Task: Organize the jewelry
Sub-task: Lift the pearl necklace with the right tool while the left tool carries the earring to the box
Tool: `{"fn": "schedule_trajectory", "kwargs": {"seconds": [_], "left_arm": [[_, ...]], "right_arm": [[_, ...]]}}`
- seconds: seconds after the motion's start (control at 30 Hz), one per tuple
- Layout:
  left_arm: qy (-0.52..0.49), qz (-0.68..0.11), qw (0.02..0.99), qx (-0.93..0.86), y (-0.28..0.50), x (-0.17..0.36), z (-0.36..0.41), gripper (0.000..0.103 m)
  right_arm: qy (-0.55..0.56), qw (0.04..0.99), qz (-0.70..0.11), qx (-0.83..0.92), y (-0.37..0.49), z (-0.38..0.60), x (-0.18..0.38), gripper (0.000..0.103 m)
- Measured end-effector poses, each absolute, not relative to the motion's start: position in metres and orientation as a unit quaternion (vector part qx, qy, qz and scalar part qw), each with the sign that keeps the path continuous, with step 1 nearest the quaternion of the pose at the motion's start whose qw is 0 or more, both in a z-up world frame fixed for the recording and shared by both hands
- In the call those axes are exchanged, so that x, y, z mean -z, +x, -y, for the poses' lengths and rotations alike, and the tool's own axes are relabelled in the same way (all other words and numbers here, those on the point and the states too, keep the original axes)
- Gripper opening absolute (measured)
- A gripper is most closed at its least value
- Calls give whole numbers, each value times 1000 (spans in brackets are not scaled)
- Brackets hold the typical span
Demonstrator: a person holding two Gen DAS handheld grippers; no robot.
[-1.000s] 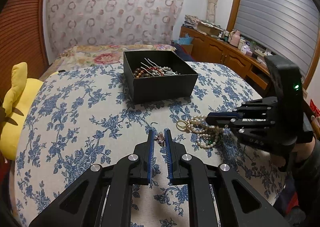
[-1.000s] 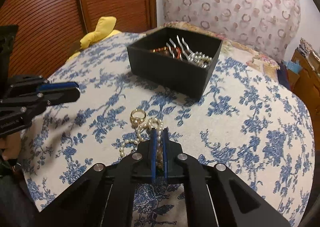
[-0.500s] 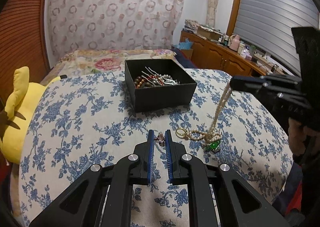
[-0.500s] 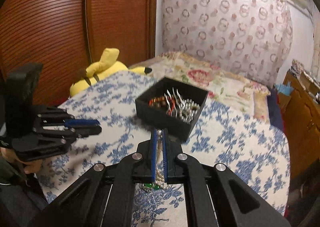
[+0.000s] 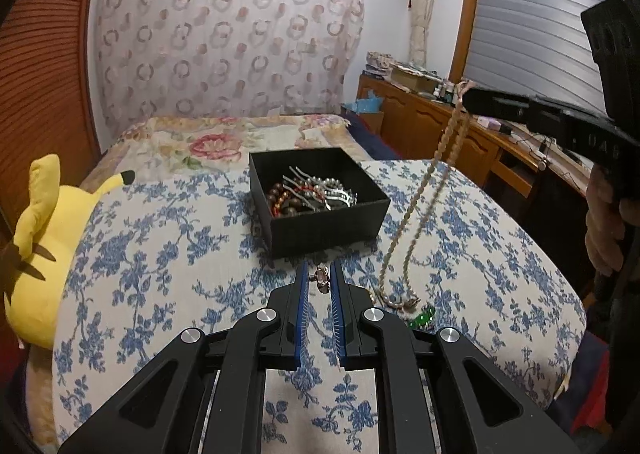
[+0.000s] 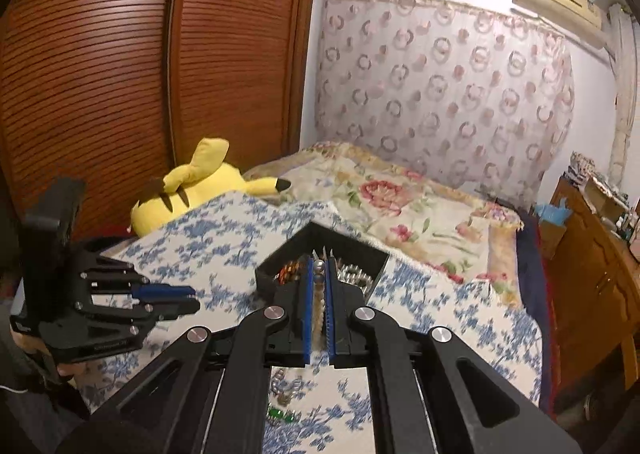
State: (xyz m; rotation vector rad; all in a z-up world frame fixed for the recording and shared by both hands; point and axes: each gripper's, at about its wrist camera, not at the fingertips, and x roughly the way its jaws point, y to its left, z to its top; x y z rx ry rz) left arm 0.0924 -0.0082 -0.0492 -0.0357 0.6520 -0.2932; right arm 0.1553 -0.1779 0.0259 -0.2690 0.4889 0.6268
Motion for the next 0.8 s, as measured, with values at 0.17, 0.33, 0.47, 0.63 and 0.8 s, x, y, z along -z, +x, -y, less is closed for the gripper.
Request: {"fn": "schedule_trajectory", "kwargs": {"seconds": [0.17,0.33,0.47,0.63,0.8], "left_arm": [[-18,-312,939,145,105,42,6,10],[-20,-313,938,146,120,40,4,10],[-22,-314,938,146,133,38,2,10],[-24,-312,939,144,151,34,-1,10],[-22,-311,939,143,169,30,1,10]], "right_arm": [[-135,919,-220,-299,172,175,-43,6],[-132,922,-205,-300,189,173,-60,6],[-128,927,-189,-298,203,174,-74,6],[-121,931,-172,-297,225,174,-91,6],[-122,931,-167,-302,244,169,-95,6]]}}
